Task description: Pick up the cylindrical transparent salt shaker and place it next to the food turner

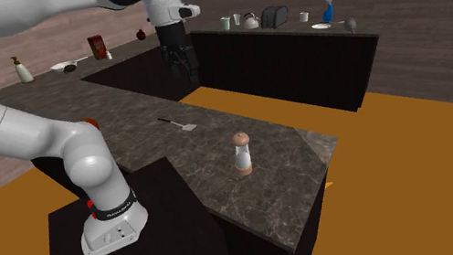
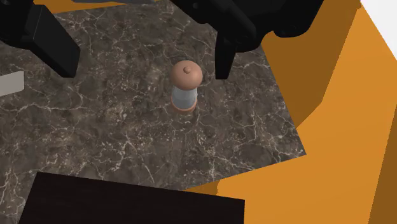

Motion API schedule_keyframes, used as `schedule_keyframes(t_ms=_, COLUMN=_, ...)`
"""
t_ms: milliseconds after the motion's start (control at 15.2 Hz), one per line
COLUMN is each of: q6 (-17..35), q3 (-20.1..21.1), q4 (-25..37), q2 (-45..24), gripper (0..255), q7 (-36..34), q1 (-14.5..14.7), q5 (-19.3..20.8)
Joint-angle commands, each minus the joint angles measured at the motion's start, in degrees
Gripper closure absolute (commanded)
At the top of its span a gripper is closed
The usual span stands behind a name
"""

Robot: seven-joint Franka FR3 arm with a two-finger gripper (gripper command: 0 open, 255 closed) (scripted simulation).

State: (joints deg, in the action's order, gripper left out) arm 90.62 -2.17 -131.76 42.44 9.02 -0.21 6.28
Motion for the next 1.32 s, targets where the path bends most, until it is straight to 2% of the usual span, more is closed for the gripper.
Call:
schedule_keyframes(t_ms=0, q6=0.00, q3=0.00, q4=0.00, q2=0.00, gripper=0, q7=0.00, q1=0.00, q5=0.00)
schedule_keyframes(t_ms=660, q6=18.10, q3=-4.41, q4=-6.57, q2=-13.28, gripper=0, q7=1.60, q1=0.06, q5=-2.04)
schedule_keyframes(t_ms=1254, q6=33.04, q3=-7.80, q4=-6.08, q2=-30.69, gripper=0, q7=5.40, q1=1.04, q5=-6.97)
